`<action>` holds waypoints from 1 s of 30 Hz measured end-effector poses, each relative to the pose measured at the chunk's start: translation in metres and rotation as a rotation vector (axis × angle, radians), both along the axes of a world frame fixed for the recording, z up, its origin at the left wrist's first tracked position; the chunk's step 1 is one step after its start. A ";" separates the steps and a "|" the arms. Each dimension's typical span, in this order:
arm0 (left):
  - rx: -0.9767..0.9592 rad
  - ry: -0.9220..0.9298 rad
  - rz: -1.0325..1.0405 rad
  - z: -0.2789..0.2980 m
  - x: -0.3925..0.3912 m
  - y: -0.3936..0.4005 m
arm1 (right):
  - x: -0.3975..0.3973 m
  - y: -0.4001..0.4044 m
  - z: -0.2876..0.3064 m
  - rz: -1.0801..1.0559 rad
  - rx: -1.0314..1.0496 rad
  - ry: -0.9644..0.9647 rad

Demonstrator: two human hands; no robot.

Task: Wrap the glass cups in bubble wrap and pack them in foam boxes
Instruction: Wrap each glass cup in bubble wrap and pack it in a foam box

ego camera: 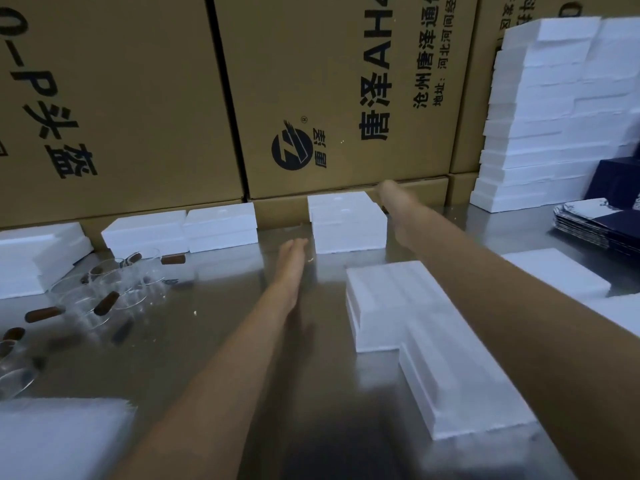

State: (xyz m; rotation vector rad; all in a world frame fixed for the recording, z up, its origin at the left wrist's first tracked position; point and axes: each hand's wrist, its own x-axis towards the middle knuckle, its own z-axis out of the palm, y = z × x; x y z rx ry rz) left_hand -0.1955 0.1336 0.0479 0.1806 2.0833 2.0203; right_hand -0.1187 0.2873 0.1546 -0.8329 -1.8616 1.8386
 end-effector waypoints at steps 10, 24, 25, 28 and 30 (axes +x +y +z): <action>0.060 0.134 -0.017 -0.040 -0.090 0.052 | -0.098 0.095 -0.045 0.291 0.289 -0.412; 0.466 0.020 0.167 -0.030 -0.064 0.028 | -0.074 0.059 -0.045 0.158 0.250 -0.267; 0.496 0.008 0.172 -0.029 -0.055 0.020 | -0.067 0.052 -0.041 0.144 0.269 -0.239; 0.561 -0.050 0.204 -0.030 -0.025 -0.011 | -0.041 0.023 -0.022 0.163 0.347 -0.230; 0.626 -0.101 0.250 -0.030 -0.004 -0.037 | -0.026 -0.001 -0.010 0.250 0.396 -0.238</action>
